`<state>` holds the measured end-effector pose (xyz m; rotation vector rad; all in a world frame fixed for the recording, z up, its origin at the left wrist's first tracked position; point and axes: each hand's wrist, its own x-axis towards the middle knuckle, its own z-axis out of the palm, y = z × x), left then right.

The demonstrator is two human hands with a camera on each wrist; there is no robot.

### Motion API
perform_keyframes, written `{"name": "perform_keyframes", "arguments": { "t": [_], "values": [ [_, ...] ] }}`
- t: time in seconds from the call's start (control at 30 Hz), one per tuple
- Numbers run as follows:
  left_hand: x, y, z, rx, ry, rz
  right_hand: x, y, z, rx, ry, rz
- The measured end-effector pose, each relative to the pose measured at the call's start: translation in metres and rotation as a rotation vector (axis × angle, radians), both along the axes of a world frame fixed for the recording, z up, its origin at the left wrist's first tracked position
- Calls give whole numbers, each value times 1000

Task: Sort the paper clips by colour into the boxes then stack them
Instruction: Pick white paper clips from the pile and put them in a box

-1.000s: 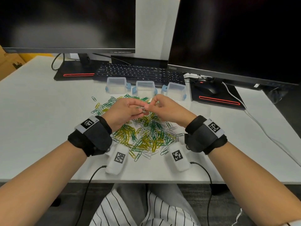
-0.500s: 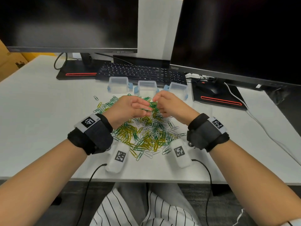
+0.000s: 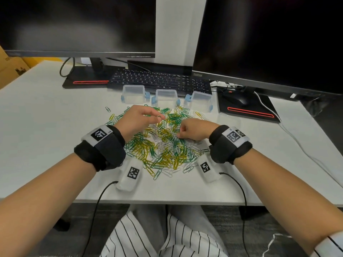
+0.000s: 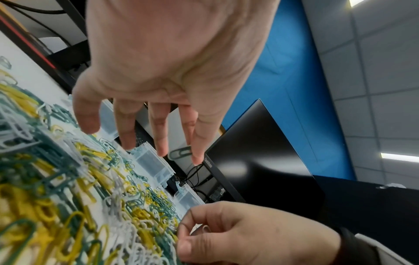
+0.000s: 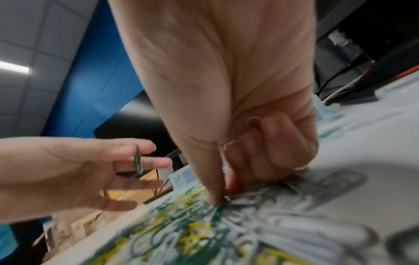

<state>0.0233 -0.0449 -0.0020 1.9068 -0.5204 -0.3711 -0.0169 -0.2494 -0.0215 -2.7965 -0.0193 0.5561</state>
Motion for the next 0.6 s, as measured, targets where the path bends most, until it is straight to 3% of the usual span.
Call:
{"name": "perform_keyframes", "arguments": {
  "t": [0.1,0.17,0.27,0.33,0.4,0.5,0.6],
  "values": [
    [3,4,-2,-61,90,43,1,-5,2,-2,25,8],
    [5,7,-4,-99,199,48,-2,-11,5,170,48,-77],
    [6,8,-7,-111,311,49,-9,-15,10,895,179,-316],
    [6,7,-8,-126,345,49,-11,-18,11,1336,287,-361],
    [5,4,-8,-142,351,32,-14,-21,11,1641,378,-347],
    [4,0,-8,-154,397,10,-17,-25,8,1800,383,-322],
    [4,-1,-8,-141,468,-15,-13,-28,4,1650,307,-436]
  ]
}}
